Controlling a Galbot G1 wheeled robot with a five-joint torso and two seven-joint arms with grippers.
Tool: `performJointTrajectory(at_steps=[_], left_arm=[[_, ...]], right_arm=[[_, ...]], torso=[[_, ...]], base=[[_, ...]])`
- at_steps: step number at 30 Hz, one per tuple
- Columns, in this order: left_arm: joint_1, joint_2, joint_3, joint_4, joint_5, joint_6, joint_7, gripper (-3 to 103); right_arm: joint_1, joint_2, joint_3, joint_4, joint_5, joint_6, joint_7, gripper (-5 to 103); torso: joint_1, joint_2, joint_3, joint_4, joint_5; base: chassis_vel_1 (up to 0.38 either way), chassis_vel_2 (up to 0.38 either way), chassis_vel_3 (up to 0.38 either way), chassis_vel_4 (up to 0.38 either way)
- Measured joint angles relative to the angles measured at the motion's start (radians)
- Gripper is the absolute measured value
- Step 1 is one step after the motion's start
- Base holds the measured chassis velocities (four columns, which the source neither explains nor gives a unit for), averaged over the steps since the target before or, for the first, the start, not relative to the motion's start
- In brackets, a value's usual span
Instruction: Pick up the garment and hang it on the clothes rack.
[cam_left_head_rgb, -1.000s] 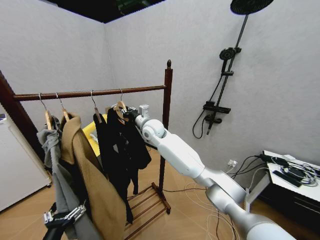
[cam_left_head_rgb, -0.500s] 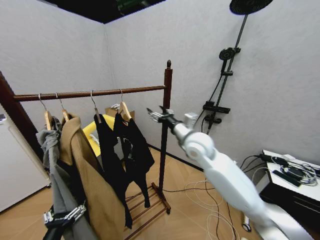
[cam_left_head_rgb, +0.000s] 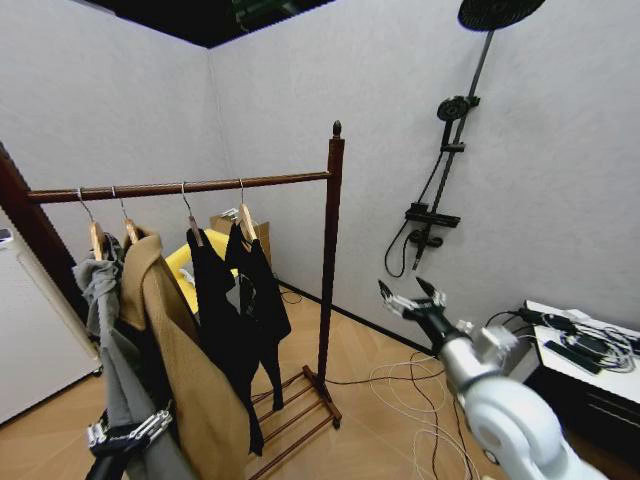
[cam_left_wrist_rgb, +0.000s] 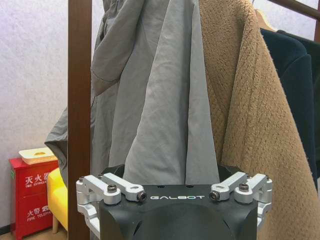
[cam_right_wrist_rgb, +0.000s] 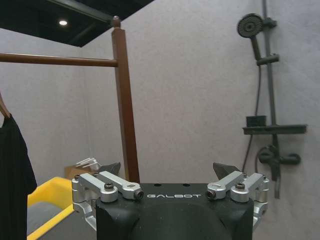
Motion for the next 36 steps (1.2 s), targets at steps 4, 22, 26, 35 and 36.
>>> performJointTrajectory(at_steps=[4,22,26,35,36], left_arm=[[0.0,0.0,0.0,0.0,0.0,0.0,0.0,100],[0.0,0.0,0.0,0.0,0.0,0.0,0.0,100],[0.0,0.0,0.0,0.0,0.0,0.0,0.0,100],[0.0,0.0,0.0,0.0,0.0,0.0,0.0,100],[0.0,0.0,0.0,0.0,0.0,0.0,0.0,100]], right_arm=[[-0.254,0.133,0.053,0.027,-0.133,0.138,-0.078,100],[-0.434,0.181,0.126,0.02,-0.191,0.281,-0.103,100],[-0.431,0.18,0.124,0.019,-0.19,0.281,-0.103,100],[-0.427,0.179,0.122,0.018,-0.187,0.278,-0.103,100],[-0.426,0.179,0.122,0.018,-0.187,0.278,-0.102,100]], torso=[[0.0,0.0,0.0,-0.0004,-0.0001],[0.0,0.0,0.0,-0.0001,0.0001],[0.0,0.0,0.0,-0.0002,0.0001],[0.0,-0.003,-0.001,-0.0002,0.0001],[-0.003,-0.008,-0.003,-0.0002,0.0001]], base=[[0.0,0.0,0.0,0.0],[0.0,0.0,0.0,0.0],[0.0,0.0,0.0,0.0],[0.0,0.0,0.0,0.0],[0.0,0.0,0.0,0.0]])
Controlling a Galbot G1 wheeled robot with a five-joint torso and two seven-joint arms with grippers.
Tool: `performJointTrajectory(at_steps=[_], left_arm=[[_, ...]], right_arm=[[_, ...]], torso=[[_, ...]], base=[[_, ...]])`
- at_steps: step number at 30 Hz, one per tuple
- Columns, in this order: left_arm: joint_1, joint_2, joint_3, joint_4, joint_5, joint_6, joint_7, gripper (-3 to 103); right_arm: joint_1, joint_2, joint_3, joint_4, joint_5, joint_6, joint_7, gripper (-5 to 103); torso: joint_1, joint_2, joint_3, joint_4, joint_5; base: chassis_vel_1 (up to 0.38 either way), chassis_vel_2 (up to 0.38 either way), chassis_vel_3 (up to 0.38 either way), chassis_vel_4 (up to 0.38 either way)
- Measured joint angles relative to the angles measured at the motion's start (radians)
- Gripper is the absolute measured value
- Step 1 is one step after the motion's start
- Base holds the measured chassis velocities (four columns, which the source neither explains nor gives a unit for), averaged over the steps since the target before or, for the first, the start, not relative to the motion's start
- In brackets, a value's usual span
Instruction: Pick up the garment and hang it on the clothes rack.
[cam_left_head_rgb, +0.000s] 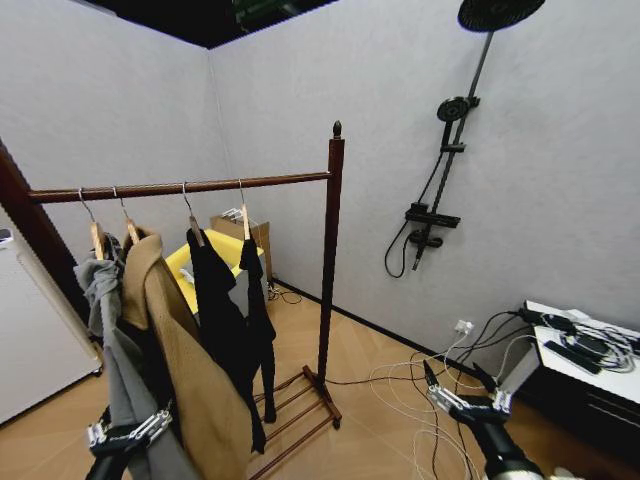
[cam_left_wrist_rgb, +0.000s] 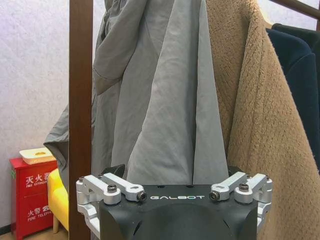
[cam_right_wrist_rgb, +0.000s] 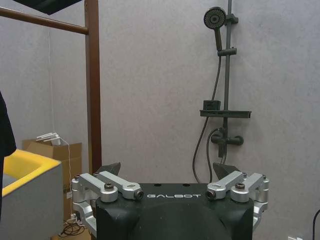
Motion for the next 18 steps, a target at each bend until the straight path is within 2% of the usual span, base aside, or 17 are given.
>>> performJointTrajectory(at_steps=[2,14,18], left_arm=[[0.0,0.0,0.0,0.0,0.0,0.0,0.0,100],[0.0,0.0,0.0,0.0,0.0,0.0,0.0,100],[0.0,0.0,0.0,0.0,0.0,0.0,0.0,100]], right_arm=[[0.0,0.0,0.0,0.0,0.0,0.0,0.0,100],[0.002,-0.001,-0.001,-0.001,0.002,-0.002,0.001,100],[0.003,-0.001,-0.001,-0.001,0.002,-0.003,0.001,100]], torso=[[-0.002,-0.003,-0.002,0.0,0.0],[-0.044,-0.09,-0.046,0.0,0.0],[-0.046,-0.094,-0.048,0.0,0.0]], base=[[0.0,0.0,0.0,0.0],[0.0,0.0,0.0,0.0],[0.0,0.0,0.0,0.0]])
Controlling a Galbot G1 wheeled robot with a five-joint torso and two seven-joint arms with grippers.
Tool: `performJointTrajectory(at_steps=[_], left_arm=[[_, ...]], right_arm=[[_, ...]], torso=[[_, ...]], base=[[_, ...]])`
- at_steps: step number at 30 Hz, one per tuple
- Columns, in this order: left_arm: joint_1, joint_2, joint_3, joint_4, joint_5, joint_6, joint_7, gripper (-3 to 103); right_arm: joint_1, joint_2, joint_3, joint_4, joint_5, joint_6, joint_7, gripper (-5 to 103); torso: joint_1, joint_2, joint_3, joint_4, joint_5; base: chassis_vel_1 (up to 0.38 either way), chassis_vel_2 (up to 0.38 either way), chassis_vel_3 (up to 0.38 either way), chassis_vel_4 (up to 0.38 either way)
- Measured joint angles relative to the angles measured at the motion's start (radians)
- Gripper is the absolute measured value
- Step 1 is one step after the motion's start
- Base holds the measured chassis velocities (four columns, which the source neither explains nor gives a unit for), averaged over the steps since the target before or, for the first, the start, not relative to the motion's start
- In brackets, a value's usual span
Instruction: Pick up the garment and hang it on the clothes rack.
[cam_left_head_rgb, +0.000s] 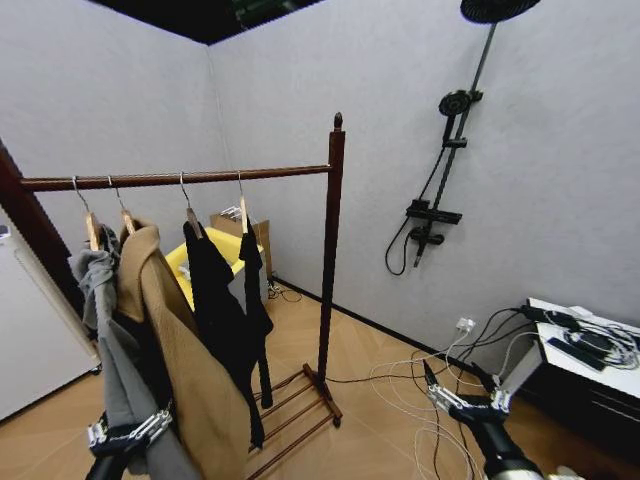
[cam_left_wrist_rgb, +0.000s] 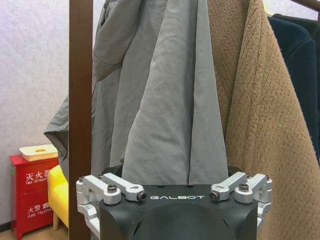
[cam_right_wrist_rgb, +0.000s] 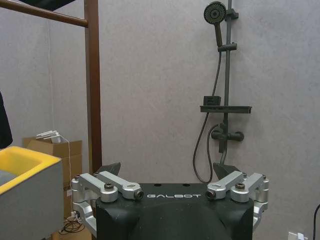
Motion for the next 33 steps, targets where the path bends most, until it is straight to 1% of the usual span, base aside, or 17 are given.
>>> performJointTrajectory(at_steps=[3,5,6,8,11,13,14,16,17,19,20,23,33], left_arm=[[0.0,0.0,0.0,0.0,0.0,0.0,0.0,100],[0.0,0.0,0.0,0.0,0.0,0.0,0.0,100],[0.0,0.0,0.0,0.0,0.0,0.0,0.0,100],[0.0,0.0,0.0,0.0,0.0,0.0,0.0,100],[0.0,0.0,0.0,0.0,0.0,0.0,0.0,100],[0.0,0.0,0.0,0.0,0.0,0.0,0.0,100],[0.0,0.0,0.0,0.0,0.0,0.0,0.0,100],[0.0,0.0,0.0,0.0,0.0,0.0,0.0,100],[0.0,0.0,0.0,0.0,0.0,0.0,0.0,100],[0.0,0.0,0.0,0.0,0.0,0.0,0.0,100],[0.0,0.0,0.0,0.0,0.0,0.0,0.0,100],[0.0,0.0,0.0,0.0,0.0,0.0,0.0,100],[0.0,0.0,0.0,0.0,0.0,0.0,0.0,100]], right_arm=[[0.0,0.0,0.0,0.0,0.0,0.0,0.0,100],[0.0,0.0,0.0,0.0,0.001,0.0,0.0,100],[0.0,0.0,0.0,0.0,0.001,0.0,0.0,100],[0.0,0.0,0.0,0.0,0.001,0.0,0.0,100],[0.0,0.0,0.0,0.0,0.001,0.0,0.0,100],[0.001,0.0,0.0,0.0,0.001,-0.001,0.0,100],[0.001,0.0,0.0,0.0,0.001,-0.001,0.0,100],[0.001,0.0,0.0,0.0,0.001,-0.001,0.0,100],[0.001,0.0,0.0,0.0,0.001,-0.001,0.0,100],[0.001,0.0,0.0,0.0,0.001,-0.001,0.0,100],[0.001,0.0,0.0,0.0,0.001,-0.001,0.0,100],[0.001,0.0,0.0,0.0,0.001,-0.001,0.0,100],[0.001,0.0,0.0,0.0,0.001,-0.001,0.0,100]], torso=[[0.003,0.01,0.005,-0.0001,0.0],[0.012,0.03,0.015,-0.0001,0.0],[0.012,0.03,0.015,-0.0001,0.0],[0.024,0.053,0.027,-0.0001,0.0],[0.029,0.064,0.033,-0.0001,0.0],[0.042,0.089,0.046,-0.0001,0.0],[0.042,0.089,0.046,-0.0001,0.0],[0.054,0.114,0.059,-0.0001,0.0],[0.054,0.114,0.059,-0.0001,0.0],[0.067,0.14,0.072,0.0,0.0],[0.067,0.14,0.072,0.0,0.0],[0.075,0.156,0.08,0.0,0.0],[0.077,0.159,0.082,0.0,0.0]], base=[[0.0,0.0,0.0,0.0],[0.0,0.0,0.0,0.0],[0.0,0.0,0.0,0.0],[0.0,0.0,0.0,0.0],[0.0,0.0,0.0,0.0],[0.0,0.0,0.0,0.0],[0.0,0.0,0.0,0.0],[0.0,0.0,0.0,0.0],[0.0,0.0,0.0,0.0],[0.0,0.0,0.0,0.0],[0.0,0.0,0.0,0.0],[0.0,0.0,0.0,0.0],[0.0,0.0,0.0,0.0]])
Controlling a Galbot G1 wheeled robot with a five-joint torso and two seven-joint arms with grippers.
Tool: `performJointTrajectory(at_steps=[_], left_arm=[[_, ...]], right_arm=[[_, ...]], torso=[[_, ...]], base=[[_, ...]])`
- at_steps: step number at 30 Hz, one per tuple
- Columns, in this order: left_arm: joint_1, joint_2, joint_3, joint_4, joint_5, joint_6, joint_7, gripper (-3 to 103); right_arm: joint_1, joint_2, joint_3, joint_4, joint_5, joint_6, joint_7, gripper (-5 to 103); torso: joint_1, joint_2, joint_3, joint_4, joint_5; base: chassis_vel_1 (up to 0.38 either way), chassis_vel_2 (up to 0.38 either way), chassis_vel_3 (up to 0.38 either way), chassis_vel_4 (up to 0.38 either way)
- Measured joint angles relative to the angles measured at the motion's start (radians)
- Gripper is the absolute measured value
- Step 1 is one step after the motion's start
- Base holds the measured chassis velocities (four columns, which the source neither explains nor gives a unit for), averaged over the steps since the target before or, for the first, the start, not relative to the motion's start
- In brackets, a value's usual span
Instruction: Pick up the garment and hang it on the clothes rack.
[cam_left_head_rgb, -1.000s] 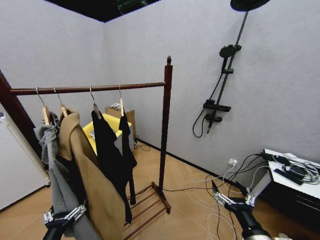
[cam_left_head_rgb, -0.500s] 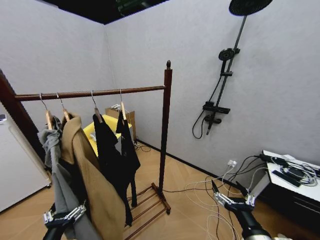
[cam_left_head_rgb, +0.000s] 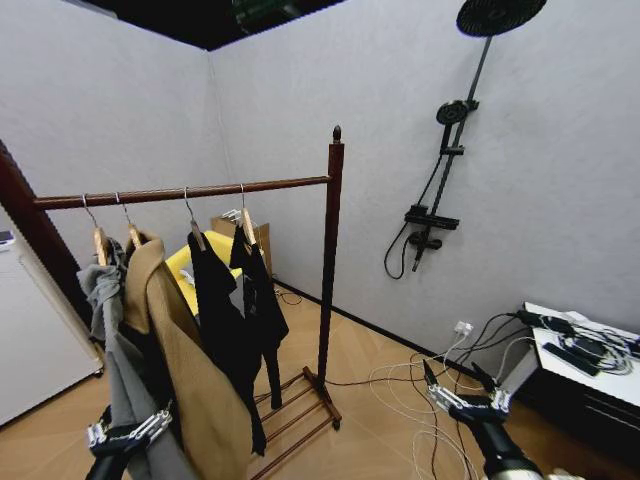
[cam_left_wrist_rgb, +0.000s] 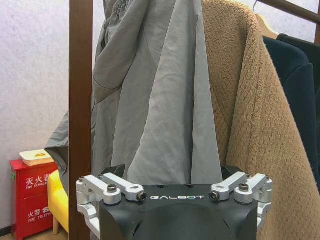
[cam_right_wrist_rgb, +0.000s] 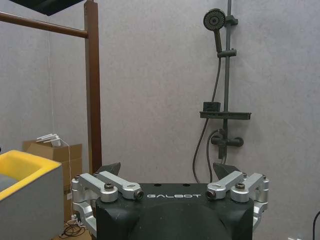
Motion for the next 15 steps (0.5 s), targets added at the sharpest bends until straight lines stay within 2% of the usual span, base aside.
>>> performJointTrajectory(at_steps=[8,15], left_arm=[[0.0,0.0,0.0,0.0,0.0,0.0,0.0,100],[0.0,0.0,0.0,0.0,0.0,0.0,0.0,100]], right_arm=[[0.0,0.0,0.0,0.0,0.0,0.0,0.0,100],[0.0,0.0,0.0,0.0,0.0,0.0,0.0,100]], torso=[[0.0,-0.003,-0.001,0.0001,0.0],[-0.002,-0.004,-0.002,-0.0001,0.0004]], base=[[0.038,-0.04,-0.039,0.037],[0.179,-0.199,-0.17,0.178]])
